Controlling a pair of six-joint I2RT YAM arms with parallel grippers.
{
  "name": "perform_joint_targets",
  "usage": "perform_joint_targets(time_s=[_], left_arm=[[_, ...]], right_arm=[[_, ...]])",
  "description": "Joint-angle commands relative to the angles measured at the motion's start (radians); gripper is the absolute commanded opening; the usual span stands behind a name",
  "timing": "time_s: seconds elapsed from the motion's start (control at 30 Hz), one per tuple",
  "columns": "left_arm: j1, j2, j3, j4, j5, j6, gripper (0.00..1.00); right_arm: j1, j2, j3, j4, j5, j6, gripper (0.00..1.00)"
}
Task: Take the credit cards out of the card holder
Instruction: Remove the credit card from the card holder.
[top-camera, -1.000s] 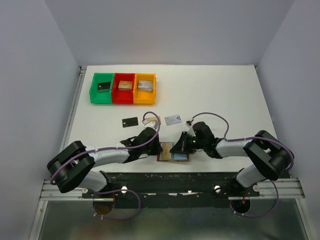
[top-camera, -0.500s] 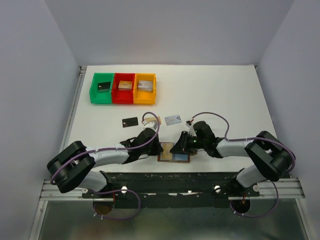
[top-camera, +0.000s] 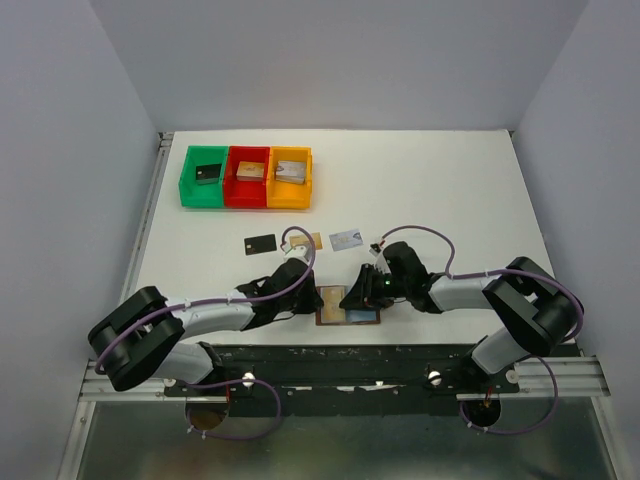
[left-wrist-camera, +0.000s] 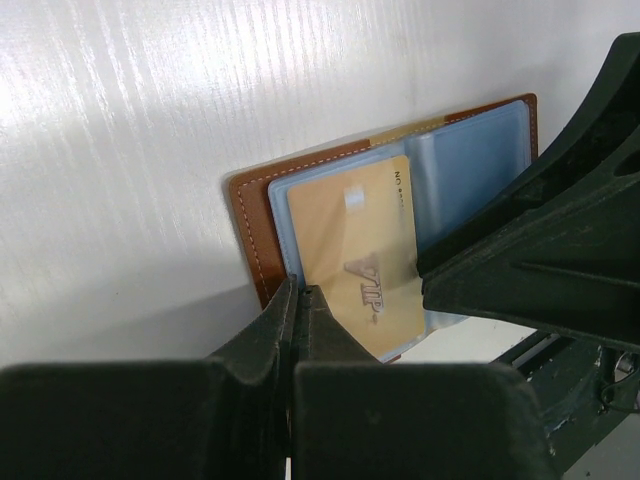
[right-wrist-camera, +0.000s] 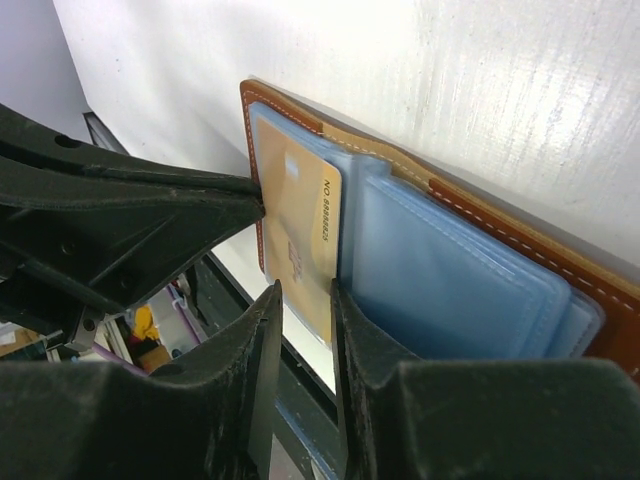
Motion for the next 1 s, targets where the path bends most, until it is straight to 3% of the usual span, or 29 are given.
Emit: perform_joint_targets(time_s=[0.0, 0.27, 0.97], left_arm=[[-0.008, 0.005, -0.033, -0.148, -0.024, 0.015, 0.01], [-0.008, 0.047, -0.033, -0.133, -0.008, 0.012, 0.00], [-0.008, 0.106, -0.066, 0.025, 0.088, 0.006, 0.00]], right_arm=[[-0.003, 0.002, 0.019, -0.069, 0.023, -0.032, 0.34], [-0.003, 0.005, 0.018, -0.052, 0.014, -0.035, 0.36], [-0.005, 0.096, -0.030, 0.310, -0.122, 0.071, 0.35]])
